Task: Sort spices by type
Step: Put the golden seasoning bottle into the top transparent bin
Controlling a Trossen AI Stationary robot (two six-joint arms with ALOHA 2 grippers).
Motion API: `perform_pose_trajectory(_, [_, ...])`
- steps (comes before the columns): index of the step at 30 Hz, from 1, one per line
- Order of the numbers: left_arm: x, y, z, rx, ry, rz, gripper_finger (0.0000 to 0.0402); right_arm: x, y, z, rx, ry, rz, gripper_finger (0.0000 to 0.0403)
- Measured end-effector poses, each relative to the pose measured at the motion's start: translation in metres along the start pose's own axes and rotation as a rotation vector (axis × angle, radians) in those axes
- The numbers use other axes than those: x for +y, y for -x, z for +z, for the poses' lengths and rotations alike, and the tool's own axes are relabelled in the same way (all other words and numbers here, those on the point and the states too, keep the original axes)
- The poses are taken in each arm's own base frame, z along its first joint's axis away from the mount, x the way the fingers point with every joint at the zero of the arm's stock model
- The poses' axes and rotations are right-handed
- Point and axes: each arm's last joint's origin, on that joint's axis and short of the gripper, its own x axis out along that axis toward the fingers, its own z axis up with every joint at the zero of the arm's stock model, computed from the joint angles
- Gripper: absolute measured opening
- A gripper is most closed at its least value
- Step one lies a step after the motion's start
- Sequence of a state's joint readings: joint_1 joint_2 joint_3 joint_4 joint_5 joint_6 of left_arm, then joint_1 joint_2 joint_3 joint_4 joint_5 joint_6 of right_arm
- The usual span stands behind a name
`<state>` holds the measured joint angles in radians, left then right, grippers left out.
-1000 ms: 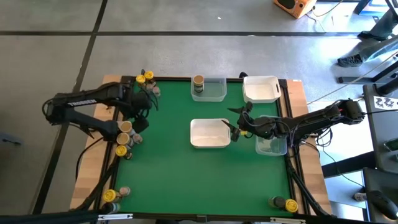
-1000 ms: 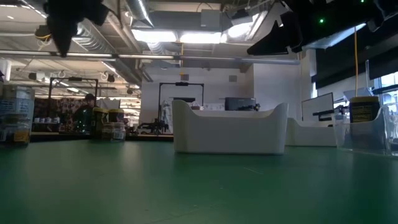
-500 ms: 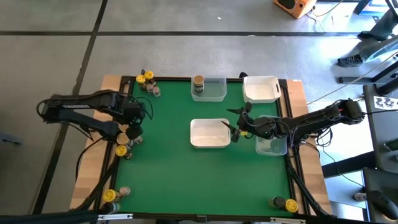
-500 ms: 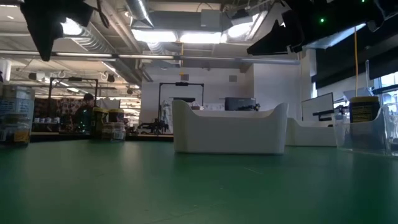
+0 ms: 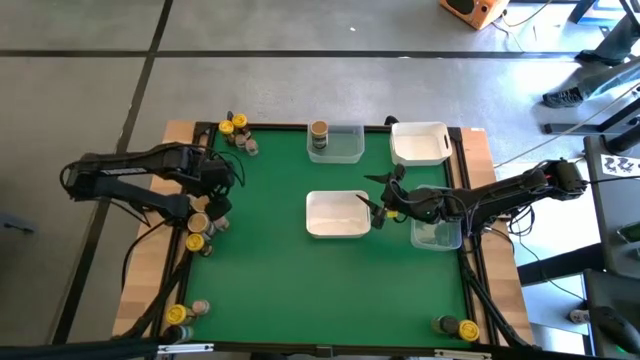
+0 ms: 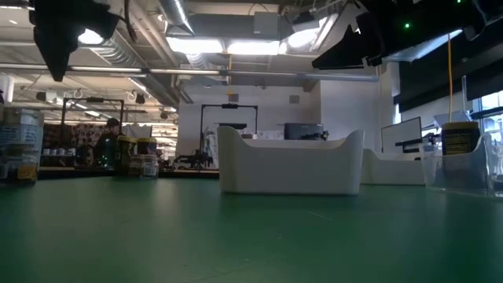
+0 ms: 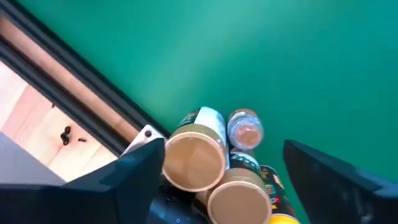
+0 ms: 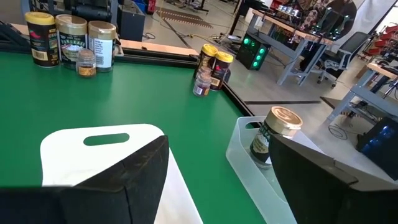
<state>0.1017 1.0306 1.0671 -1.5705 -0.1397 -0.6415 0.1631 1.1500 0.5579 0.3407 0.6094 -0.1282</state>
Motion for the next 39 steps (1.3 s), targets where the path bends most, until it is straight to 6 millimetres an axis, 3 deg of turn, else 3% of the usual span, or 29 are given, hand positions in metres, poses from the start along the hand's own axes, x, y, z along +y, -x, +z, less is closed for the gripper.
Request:
perform_pose_trajectory(6, [0.001, -0.023, -0.005, 0.077, -0.052, 0.054, 0.0396, 0.0, 0.0, 0.0, 0.0, 0.0, 0.0, 0.0276])
perform_pose_trajectory(14, [0.001, -0.029, -0.006, 0.099, -0.096, 0.066, 0.0381, 0.0, 0.0, 0.0, 0.0, 0.0, 0.0, 0.0276])
perform_pose_trajectory(20, [0.002, -0.029, -0.006, 0.087, -0.022, 0.078, 0.0383, 0.0, 0.0, 0.0, 0.0, 0.0, 0.0, 0.0276])
perform_pose_trajectory(30, [0.003, -0.058, -0.016, 0.183, 0.029, 0.133, 0.0369, 0.0, 0.0, 0.0, 0.0, 0.0, 0.0, 0.0276])
perform_pose_trajectory(39, [0.005, -0.061, -0.013, 0.177, 0.015, 0.122, 0.0368, 0.0, 0.0, 0.0, -0.002, -0.001, 0.0, 0.0276])
